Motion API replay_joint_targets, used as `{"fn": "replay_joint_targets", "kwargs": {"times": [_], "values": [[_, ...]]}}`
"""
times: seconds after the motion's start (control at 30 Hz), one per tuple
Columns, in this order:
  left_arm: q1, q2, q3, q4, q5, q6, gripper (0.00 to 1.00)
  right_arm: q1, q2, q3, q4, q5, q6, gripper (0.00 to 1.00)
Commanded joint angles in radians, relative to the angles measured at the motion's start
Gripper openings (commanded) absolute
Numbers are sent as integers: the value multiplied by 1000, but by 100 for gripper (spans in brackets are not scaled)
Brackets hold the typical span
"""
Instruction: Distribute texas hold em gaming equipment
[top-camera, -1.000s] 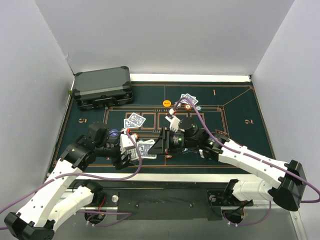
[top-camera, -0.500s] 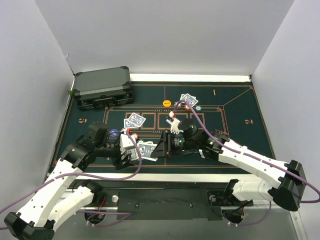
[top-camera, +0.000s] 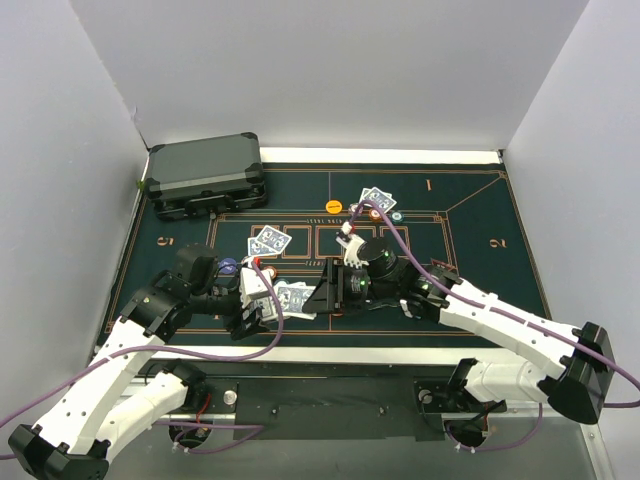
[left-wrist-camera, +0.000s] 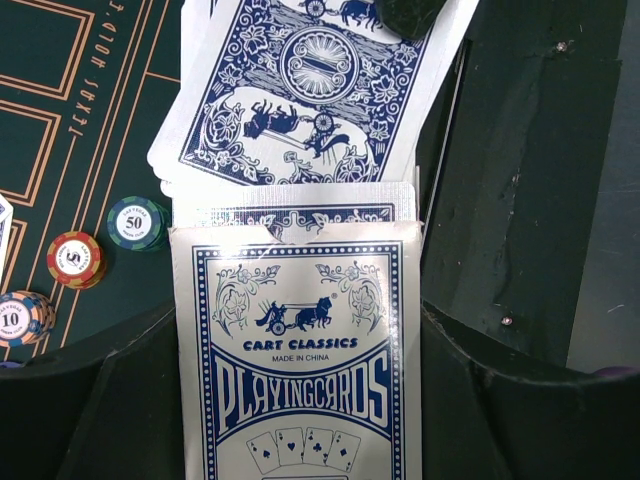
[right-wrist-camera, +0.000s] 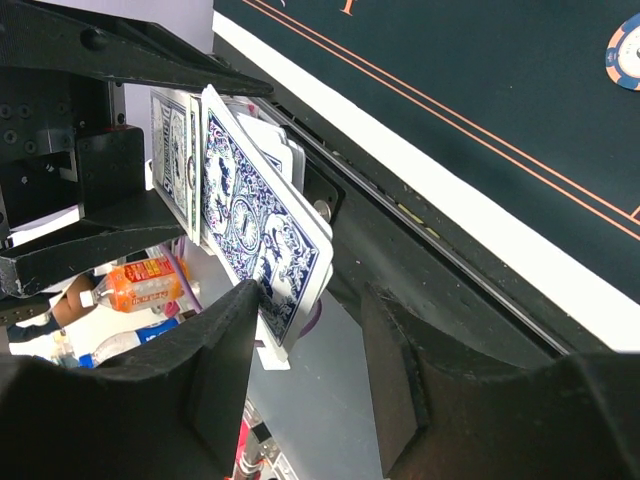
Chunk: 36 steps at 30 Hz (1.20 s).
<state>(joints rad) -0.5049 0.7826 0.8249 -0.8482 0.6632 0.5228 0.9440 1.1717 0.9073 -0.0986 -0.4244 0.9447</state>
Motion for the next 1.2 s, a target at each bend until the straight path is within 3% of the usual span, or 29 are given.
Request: {"fn": "replay_joint_targets", "kwargs": {"times": [0.0, 0.13, 0.9, 1.17], "values": [[-3, -14, 34, 60, 50, -23, 0, 6, -50, 12, -32, 39, -1, 39], [-3, -14, 37, 64, 49, -27, 0, 1, -98, -31, -43, 53, 8, 32], [-3, -8, 37, 66, 46, -26, 0, -37, -198, -24, -113, 35, 5, 21], [-3, -8, 36, 66, 46, -30, 0, -42, -195, 8, -119, 35, 14, 13]]}}
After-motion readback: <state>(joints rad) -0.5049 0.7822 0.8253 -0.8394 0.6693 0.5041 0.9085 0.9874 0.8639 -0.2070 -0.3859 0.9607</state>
